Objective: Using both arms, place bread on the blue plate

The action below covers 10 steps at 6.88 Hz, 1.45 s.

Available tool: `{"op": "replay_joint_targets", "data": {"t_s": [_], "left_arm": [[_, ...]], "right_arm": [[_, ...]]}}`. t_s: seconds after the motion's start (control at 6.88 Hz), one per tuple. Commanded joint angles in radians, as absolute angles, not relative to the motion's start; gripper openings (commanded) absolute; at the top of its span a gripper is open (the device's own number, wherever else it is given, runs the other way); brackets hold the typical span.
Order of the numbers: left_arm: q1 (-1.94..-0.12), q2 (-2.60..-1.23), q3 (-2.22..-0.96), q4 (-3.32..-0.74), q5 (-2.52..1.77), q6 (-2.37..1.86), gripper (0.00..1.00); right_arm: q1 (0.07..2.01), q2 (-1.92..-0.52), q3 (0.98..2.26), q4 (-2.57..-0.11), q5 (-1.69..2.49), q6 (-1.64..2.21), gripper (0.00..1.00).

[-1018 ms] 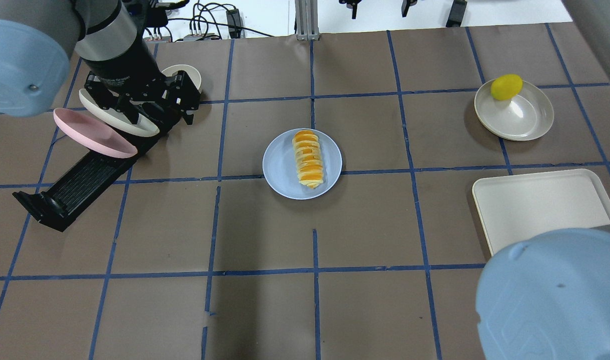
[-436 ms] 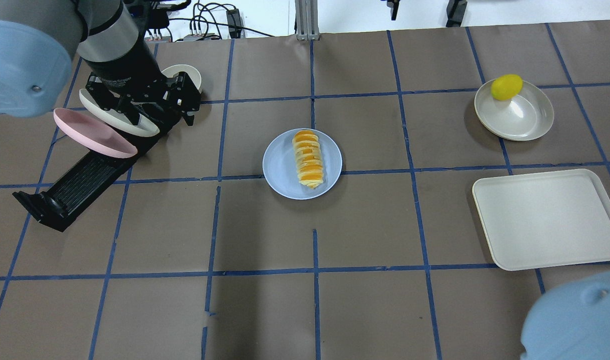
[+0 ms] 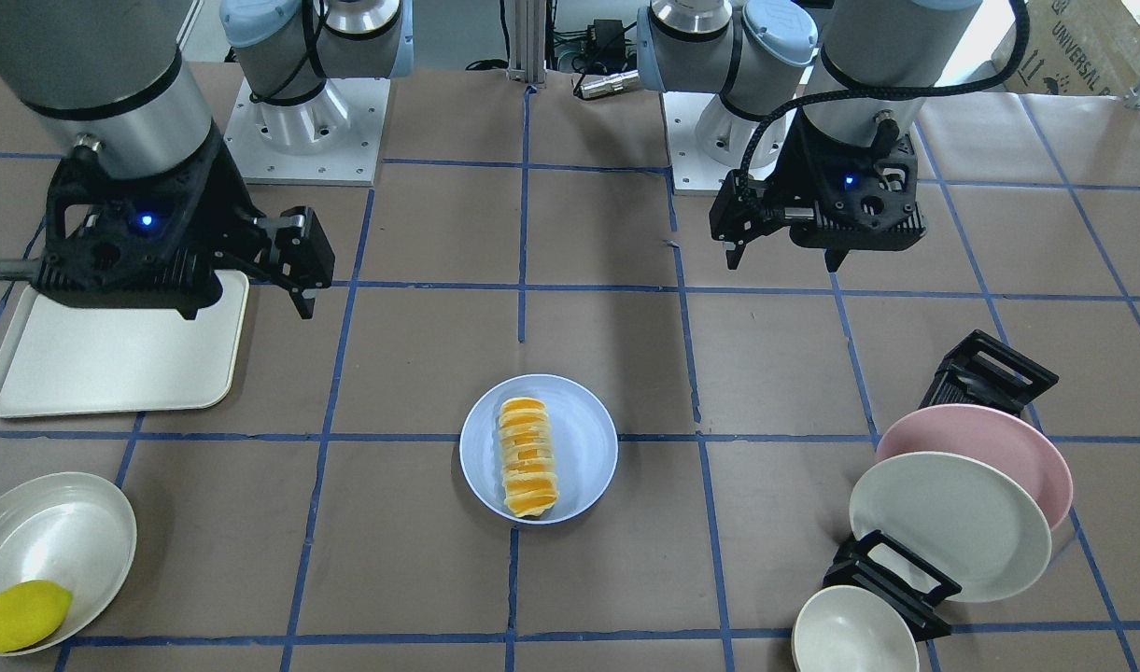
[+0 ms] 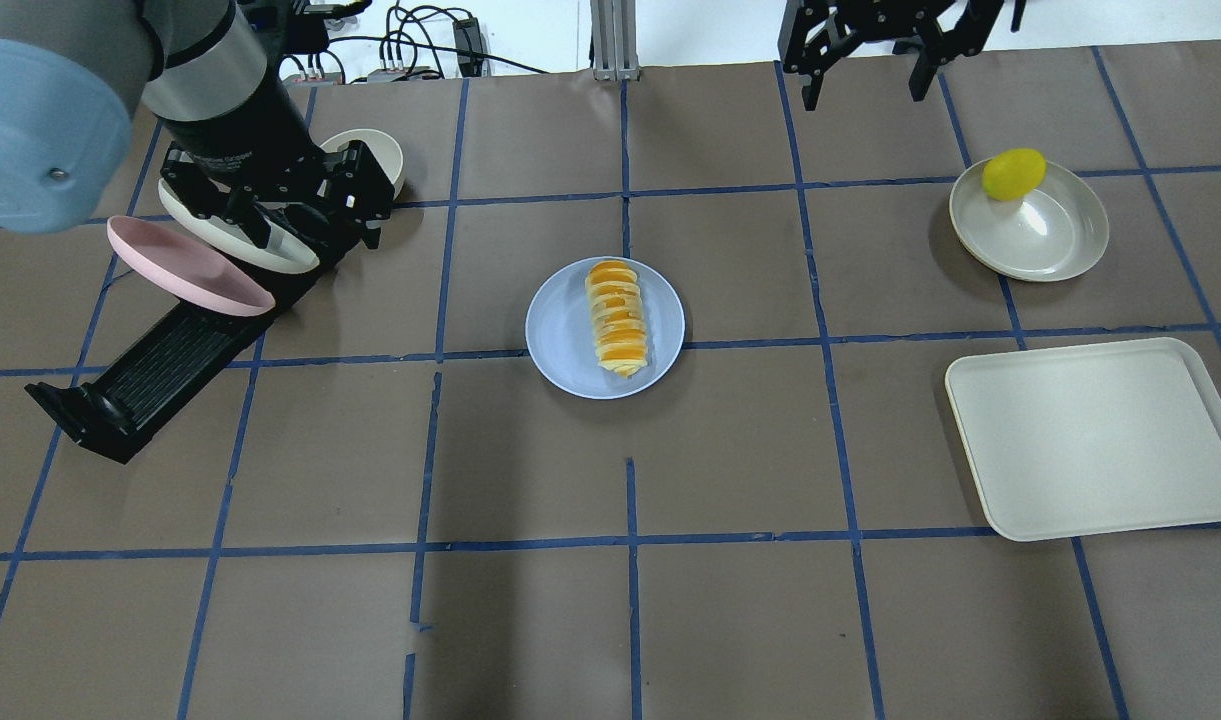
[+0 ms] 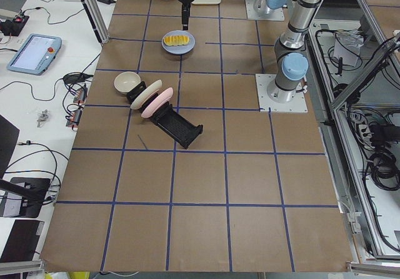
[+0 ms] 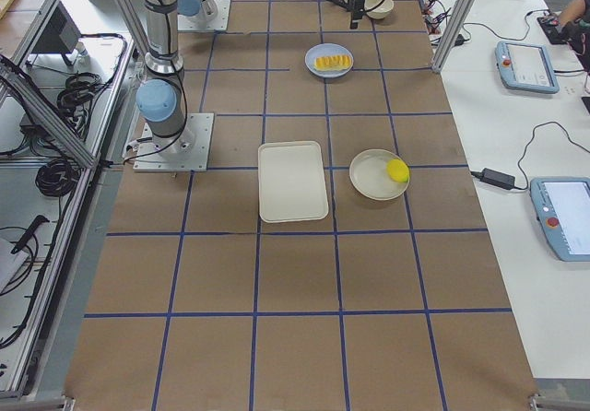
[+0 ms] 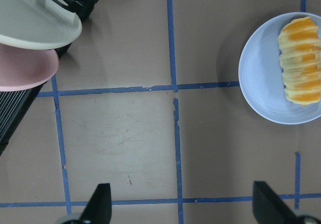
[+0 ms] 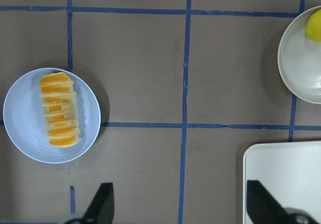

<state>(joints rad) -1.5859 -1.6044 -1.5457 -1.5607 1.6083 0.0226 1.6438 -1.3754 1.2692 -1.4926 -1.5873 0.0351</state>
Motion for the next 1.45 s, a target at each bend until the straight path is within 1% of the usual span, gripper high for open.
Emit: {"op": "replay_joint_targets", "data": {"t_s": [0.0,0.15,0.58,1.31], "left_arm": [[-1.574,-1.6,-1.536,-1.62,1.605,0.032,1.0],[-1.575,-1.597,-1.537,-1.62,1.58,0.032,1.0],[-1.574,-1.601,-1.539,-1.615,1.566,0.034,1.0],[-1.572,-1.603,-1.54,-1.612,1.565,0.035,1.0]], "right_arm": [[1.649,-1.561,1.542,-1.563,-1.589,0.04,1.0],[1.648,-1.607,1.598,-1.56,-1.591,0.055,1.0],[1.644,-1.603,1.58,-1.501,-1.592,0.055,1.0],[1.644,-1.6,1.58,-1.496,-1.594,0.055,1.0]]}}
